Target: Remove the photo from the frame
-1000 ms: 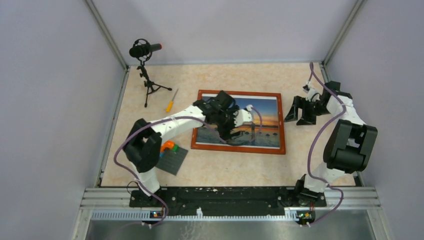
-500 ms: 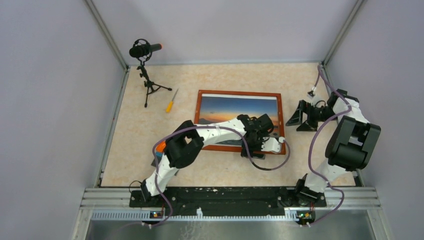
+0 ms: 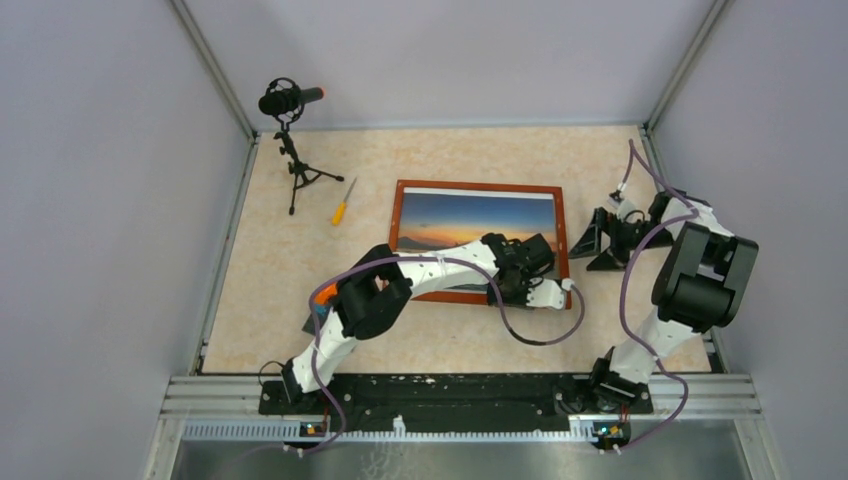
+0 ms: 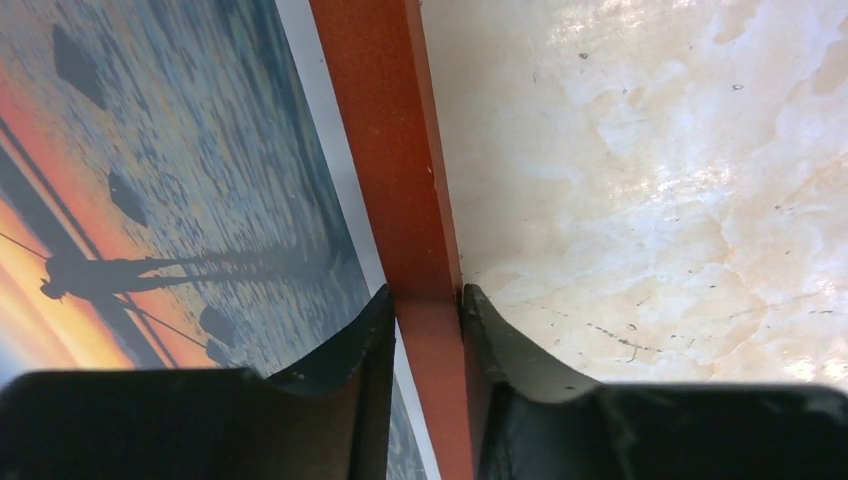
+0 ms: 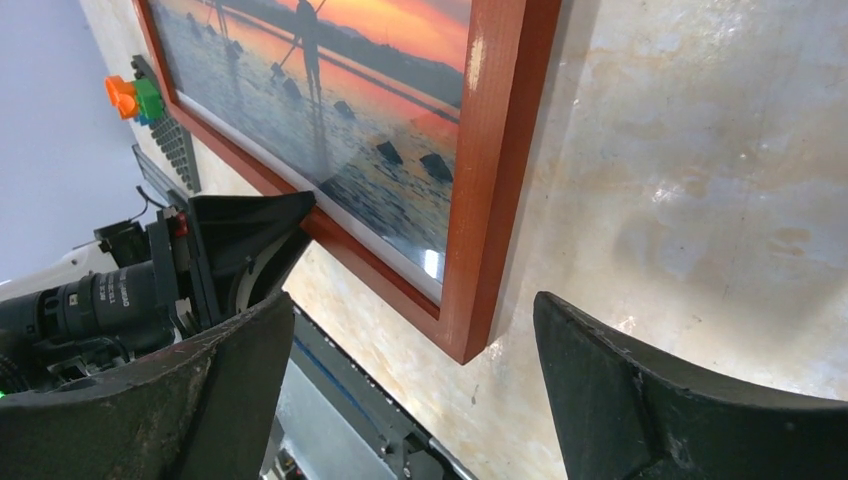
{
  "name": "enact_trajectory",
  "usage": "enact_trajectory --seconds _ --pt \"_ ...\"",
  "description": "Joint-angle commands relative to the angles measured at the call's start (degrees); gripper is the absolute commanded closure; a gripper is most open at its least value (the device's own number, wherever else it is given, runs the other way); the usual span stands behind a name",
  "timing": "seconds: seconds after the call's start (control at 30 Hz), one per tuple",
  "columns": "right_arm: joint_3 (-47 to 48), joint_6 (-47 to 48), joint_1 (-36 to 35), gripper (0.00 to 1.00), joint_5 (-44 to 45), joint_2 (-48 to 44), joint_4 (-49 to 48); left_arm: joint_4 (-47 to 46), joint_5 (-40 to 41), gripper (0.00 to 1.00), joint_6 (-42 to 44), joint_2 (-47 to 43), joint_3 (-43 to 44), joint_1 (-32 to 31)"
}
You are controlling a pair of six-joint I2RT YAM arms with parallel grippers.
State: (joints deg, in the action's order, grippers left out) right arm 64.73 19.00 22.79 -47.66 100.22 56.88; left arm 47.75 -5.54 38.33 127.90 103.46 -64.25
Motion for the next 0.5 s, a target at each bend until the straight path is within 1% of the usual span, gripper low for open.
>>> enact_trajectory --seconds 0.0,0.07,0.23,0.27,0.47 --pt "-1.12 2.36 0.32 0.12 -2.93 1.22 -0.97 1.41 -1.96 0.74 -1.6 -0.91 1.98 -0.18" --pt "-1.46 2.72 0.33 0.12 -3.5 1.59 -1.06 0.3 -2.07 0.86 -2.79 -1.97 2.01 -0.18" --pt "-1.49 4.42 0.32 0.12 -4.56 2.12 -0.02 -0.87 -1.56 0.98 -4.41 -4.67 1.8 -0.18" --pt "-1.43 4.65 0.33 0.12 -4.67 2.23 0.29 -1.24 -1.48 1.0 -4.81 -5.3 1.69 -0.25" --pt "-0.41 6.28 1.99 0.12 -6.04 2.32 2.28 -2.78 -1.24 1.0 -6.35 -7.5 1.45 -0.1"
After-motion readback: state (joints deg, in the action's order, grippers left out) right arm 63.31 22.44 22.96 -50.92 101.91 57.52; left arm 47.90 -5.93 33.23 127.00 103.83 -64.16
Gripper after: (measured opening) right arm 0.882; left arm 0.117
